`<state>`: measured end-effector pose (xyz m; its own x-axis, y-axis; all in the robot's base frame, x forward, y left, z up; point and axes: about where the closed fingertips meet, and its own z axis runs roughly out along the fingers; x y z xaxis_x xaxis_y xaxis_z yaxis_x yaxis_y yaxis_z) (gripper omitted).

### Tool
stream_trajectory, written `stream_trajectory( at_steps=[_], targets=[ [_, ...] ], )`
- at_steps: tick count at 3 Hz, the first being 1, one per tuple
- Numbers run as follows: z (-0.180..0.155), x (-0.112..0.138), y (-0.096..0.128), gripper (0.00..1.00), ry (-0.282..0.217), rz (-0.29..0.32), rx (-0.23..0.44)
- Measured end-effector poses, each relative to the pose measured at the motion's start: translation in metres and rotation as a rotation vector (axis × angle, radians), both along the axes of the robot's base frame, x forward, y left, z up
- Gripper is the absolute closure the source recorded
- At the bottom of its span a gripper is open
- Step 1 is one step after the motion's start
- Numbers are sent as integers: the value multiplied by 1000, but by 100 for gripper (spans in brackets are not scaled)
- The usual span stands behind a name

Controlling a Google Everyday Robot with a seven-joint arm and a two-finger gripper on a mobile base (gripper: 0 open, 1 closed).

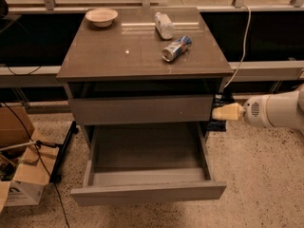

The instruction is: Pick rxbar blueberry from middle drawer and place on counter

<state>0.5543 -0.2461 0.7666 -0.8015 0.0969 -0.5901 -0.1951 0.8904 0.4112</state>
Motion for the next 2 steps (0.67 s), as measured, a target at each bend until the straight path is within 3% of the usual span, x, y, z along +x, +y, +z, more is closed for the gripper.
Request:
stream_trajectory(
  at_steps=[1, 2],
  targets=[
    [8, 17, 7, 100, -59, -22, 6],
    [44, 47, 19, 100, -203, -6, 5]
  ],
)
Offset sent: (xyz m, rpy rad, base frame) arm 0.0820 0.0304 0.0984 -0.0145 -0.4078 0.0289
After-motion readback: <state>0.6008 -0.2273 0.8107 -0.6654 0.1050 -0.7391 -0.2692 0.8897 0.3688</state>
